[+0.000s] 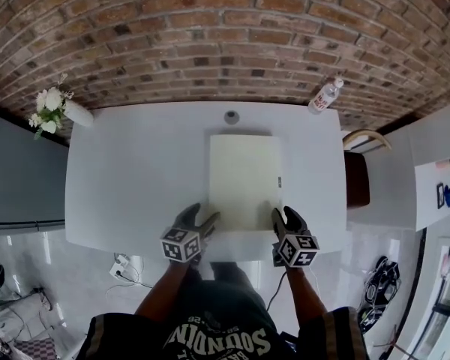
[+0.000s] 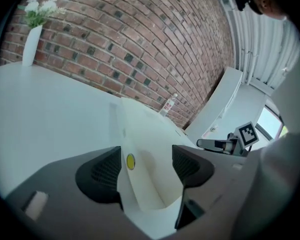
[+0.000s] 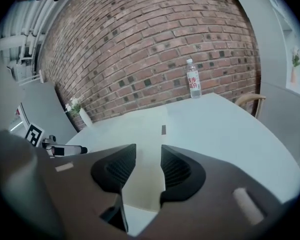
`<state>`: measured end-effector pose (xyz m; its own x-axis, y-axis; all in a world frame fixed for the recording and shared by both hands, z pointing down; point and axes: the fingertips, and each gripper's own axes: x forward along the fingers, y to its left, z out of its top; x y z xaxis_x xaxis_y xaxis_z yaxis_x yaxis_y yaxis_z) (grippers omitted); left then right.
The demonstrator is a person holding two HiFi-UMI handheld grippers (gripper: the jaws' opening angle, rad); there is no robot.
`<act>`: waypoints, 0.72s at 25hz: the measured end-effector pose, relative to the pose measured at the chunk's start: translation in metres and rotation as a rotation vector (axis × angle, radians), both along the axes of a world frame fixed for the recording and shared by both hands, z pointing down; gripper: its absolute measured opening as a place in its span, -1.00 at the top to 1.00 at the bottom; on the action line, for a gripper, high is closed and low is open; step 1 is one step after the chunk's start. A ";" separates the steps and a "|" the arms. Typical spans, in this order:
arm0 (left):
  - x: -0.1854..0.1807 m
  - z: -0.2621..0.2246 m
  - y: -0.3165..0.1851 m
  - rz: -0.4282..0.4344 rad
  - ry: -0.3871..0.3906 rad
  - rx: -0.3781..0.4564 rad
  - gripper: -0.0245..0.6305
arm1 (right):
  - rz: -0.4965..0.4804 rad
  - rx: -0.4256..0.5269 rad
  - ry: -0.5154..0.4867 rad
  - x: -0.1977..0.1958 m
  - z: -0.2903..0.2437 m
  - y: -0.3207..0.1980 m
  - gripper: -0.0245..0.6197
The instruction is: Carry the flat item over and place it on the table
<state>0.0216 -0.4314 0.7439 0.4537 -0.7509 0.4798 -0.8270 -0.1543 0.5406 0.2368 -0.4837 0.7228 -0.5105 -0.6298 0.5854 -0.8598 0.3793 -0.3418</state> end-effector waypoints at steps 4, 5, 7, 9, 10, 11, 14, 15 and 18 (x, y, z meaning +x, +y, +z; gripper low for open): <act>-0.012 -0.017 0.011 0.017 -0.062 0.039 0.19 | -0.005 0.040 0.036 -0.010 -0.015 0.012 0.65; -0.016 -0.021 0.014 0.019 -0.075 0.050 0.26 | -0.011 0.049 0.045 -0.014 -0.018 0.016 0.70; -0.022 -0.031 0.019 0.021 -0.098 0.077 0.38 | -0.022 0.066 0.060 -0.022 -0.025 0.024 0.78; -0.029 -0.040 0.024 0.025 -0.122 0.103 0.55 | -0.033 0.084 0.071 -0.031 -0.032 0.030 0.83; -0.032 -0.044 0.027 0.027 -0.134 0.113 0.62 | -0.037 0.093 0.075 -0.037 -0.036 0.033 0.86; -0.036 -0.047 0.031 0.027 -0.146 0.121 0.69 | -0.040 0.102 0.078 -0.042 -0.040 0.036 0.90; -0.048 -0.053 0.043 0.019 -0.182 0.129 0.83 | -0.050 0.127 0.088 -0.059 -0.051 0.045 0.92; -0.052 -0.055 0.047 0.018 -0.191 0.132 0.90 | -0.053 0.136 0.091 -0.065 -0.054 0.048 0.92; -0.064 -0.063 0.058 0.021 -0.211 0.140 0.90 | -0.068 0.162 0.100 -0.084 -0.063 0.057 0.92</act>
<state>-0.0423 -0.3733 0.6814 0.3711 -0.8082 0.4574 -0.9150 -0.2342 0.3285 0.1530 -0.4267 0.6597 -0.4997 -0.6857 0.5293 -0.8568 0.4810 -0.1857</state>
